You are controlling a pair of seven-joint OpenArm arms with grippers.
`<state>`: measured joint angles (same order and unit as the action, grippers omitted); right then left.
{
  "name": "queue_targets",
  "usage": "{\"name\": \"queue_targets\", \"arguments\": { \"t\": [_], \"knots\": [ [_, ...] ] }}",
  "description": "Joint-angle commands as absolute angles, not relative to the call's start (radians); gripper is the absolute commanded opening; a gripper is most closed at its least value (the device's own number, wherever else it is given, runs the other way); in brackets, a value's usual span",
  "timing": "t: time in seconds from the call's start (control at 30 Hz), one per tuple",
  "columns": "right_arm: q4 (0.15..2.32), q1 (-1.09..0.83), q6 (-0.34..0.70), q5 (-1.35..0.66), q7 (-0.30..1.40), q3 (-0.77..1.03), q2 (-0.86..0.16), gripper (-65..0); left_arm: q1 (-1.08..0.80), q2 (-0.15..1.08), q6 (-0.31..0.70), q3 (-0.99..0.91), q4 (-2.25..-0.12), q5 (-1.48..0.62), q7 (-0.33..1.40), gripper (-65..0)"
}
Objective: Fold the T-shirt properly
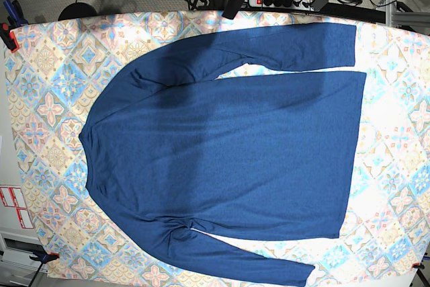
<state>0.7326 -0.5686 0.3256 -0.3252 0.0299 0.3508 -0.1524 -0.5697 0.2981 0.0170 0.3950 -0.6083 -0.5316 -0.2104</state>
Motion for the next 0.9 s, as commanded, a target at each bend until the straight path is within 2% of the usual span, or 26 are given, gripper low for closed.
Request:
{"name": "queue_targets", "arguments": {
  "t": [0.0,0.27,0.47,0.63,0.87],
  "knots": [
    [0.745,-0.599,0.332,-0.331,0.016,0.357,-0.163,-64.8,-0.602,0.311,0.008,0.394,-0.628,-0.533,-0.216,-65.0],
    [0.878,-0.708,0.332,-0.46,0.016,0.426,-0.165,-65.0,-0.705,0.341,0.008,0.392,-0.773,-0.535,-0.216,-65.0],
    [0.944,-0.751,0.332,-0.463,0.016,0.426,-0.213,-65.0,-0.773,0.386,0.005,0.39,-0.934,-0.535,-0.216,-65.0],
    [1.098,-0.828,0.332,-0.46,0.016,0.426,-0.216,-65.0,-0.811,0.417,0.005,0.389,-1.047,-0.535,-0.216,-65.0],
    [1.274,-0.88,0.332,-0.458,0.018,0.418,-0.216,-64.8,-0.897,0.415,0.005,0.252,-1.224,-0.53,-0.214,-65.0]
  ]
}}
